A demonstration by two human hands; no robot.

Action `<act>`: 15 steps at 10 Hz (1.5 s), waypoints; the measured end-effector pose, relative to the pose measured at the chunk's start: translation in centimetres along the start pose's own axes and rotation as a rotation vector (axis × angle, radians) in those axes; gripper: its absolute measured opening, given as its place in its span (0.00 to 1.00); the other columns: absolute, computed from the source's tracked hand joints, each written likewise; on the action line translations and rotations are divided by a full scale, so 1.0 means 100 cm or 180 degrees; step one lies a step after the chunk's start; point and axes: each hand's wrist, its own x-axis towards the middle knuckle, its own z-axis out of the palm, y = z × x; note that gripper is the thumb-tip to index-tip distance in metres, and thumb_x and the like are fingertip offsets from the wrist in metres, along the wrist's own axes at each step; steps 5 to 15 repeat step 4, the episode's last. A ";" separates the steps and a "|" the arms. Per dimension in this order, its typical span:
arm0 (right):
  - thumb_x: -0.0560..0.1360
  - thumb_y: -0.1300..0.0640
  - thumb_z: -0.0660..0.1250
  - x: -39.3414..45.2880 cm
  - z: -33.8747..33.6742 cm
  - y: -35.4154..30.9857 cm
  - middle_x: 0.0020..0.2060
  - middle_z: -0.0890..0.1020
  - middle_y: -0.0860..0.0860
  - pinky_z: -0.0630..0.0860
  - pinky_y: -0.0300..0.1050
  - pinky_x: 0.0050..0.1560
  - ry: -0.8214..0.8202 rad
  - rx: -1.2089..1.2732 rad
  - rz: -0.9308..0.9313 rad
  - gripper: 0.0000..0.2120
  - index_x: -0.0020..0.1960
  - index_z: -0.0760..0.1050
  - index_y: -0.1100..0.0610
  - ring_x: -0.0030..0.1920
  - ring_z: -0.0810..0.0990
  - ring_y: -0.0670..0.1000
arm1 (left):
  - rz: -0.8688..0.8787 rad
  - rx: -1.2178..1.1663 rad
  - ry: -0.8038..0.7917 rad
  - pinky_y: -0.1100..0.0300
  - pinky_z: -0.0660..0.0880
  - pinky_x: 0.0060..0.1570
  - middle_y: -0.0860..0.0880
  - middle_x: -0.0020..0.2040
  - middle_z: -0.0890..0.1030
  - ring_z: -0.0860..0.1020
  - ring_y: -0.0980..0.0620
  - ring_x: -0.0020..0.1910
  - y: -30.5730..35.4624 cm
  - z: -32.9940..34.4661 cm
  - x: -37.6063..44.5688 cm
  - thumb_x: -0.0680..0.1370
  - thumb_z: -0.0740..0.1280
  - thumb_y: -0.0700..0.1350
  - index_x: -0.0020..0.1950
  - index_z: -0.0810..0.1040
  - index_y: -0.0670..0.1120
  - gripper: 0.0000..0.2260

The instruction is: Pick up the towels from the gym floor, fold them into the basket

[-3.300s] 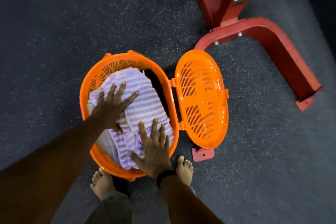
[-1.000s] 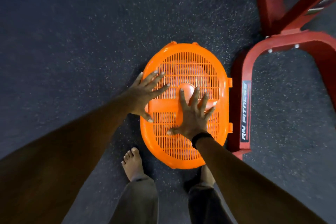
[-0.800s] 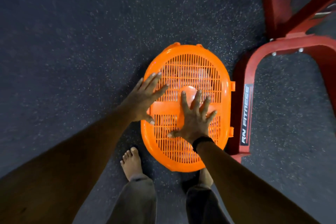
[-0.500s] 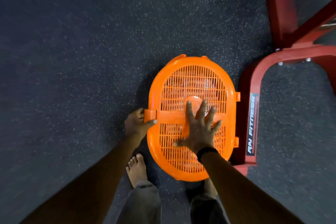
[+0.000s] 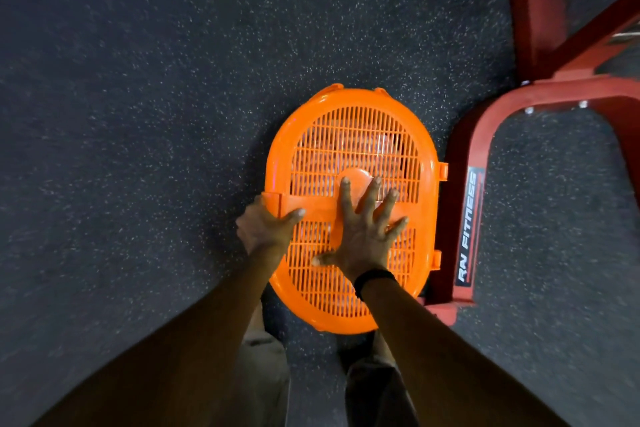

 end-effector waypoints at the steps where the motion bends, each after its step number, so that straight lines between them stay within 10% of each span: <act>1: 0.51 0.27 0.73 0.002 0.001 0.001 0.75 0.32 0.61 0.44 0.79 0.65 -0.0013 0.0008 -0.0035 0.72 0.73 0.24 0.43 0.73 0.33 0.71 | 0.0005 0.0044 0.0022 0.48 0.72 0.58 0.41 0.58 0.80 0.77 0.40 0.58 -0.004 0.002 0.007 0.68 0.76 0.55 0.59 0.76 0.42 0.26; 4: 0.59 0.34 0.76 -0.016 -0.043 0.020 0.76 0.34 0.58 0.54 0.74 0.68 -0.0579 0.0143 -0.0290 0.66 0.76 0.30 0.45 0.75 0.38 0.68 | 0.1392 0.0934 -0.0710 0.44 0.61 0.71 0.39 0.75 0.60 0.60 0.40 0.74 0.007 -0.035 -0.004 0.70 0.73 0.59 0.78 0.50 0.43 0.47; 15: 0.59 0.34 0.76 -0.016 -0.043 0.020 0.76 0.34 0.58 0.54 0.74 0.68 -0.0579 0.0143 -0.0290 0.66 0.76 0.30 0.45 0.75 0.38 0.68 | 0.1392 0.0934 -0.0710 0.44 0.61 0.71 0.39 0.75 0.60 0.60 0.40 0.74 0.007 -0.035 -0.004 0.70 0.73 0.59 0.78 0.50 0.43 0.47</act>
